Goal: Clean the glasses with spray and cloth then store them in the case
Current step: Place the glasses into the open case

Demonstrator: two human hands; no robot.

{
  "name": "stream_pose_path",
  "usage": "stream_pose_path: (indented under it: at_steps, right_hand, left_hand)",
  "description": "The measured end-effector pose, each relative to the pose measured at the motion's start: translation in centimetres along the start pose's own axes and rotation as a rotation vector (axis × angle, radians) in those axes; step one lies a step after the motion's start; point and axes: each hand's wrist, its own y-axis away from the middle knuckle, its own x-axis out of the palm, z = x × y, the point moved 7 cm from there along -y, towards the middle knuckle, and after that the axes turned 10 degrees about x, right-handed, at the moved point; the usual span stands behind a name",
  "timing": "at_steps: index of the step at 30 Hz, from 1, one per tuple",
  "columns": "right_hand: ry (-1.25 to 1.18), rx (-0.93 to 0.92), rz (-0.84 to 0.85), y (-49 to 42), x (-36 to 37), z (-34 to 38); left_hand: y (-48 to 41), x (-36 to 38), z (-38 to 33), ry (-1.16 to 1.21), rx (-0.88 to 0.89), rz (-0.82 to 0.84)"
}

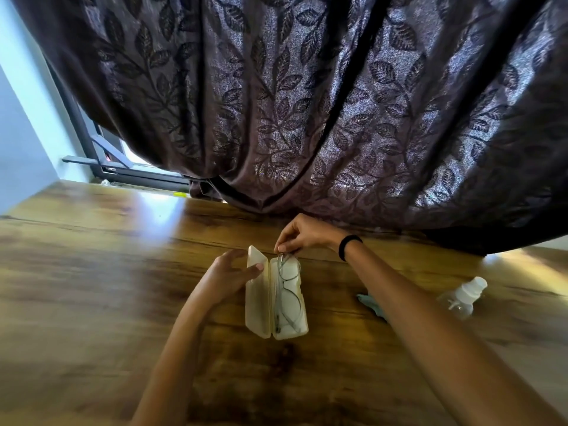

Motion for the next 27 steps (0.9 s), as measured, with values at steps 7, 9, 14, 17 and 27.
stream_pose_path:
  at_steps: [7, 9, 14, 17, 27]
  right_hand:
    - [0.04, -0.009, -0.054, 0.3, 0.9, -1.1]
    - [0.055, -0.016, -0.077, 0.5, 1.0, -1.3]
    - [0.068, -0.035, -0.129, 1.1, 1.0, -1.5]
    - [0.058, -0.042, -0.153, 1.4, 1.0, -1.4]
    - [-0.024, -0.112, -0.283, 2.6, 0.7, -1.2]
  left_hand:
    - [0.2, 1.4, 0.1, 0.221, -0.066, 0.052]
    - [0.3, 1.8, 0.1, 0.241, -0.082, 0.07]
    - [0.4, 2.2, 0.4, 0.283, -0.101, 0.075]
    - [0.3, 2.2, 0.5, 0.295, -0.093, 0.068]
    - [0.7, 2.1, -0.3, 0.245, -0.048, 0.134]
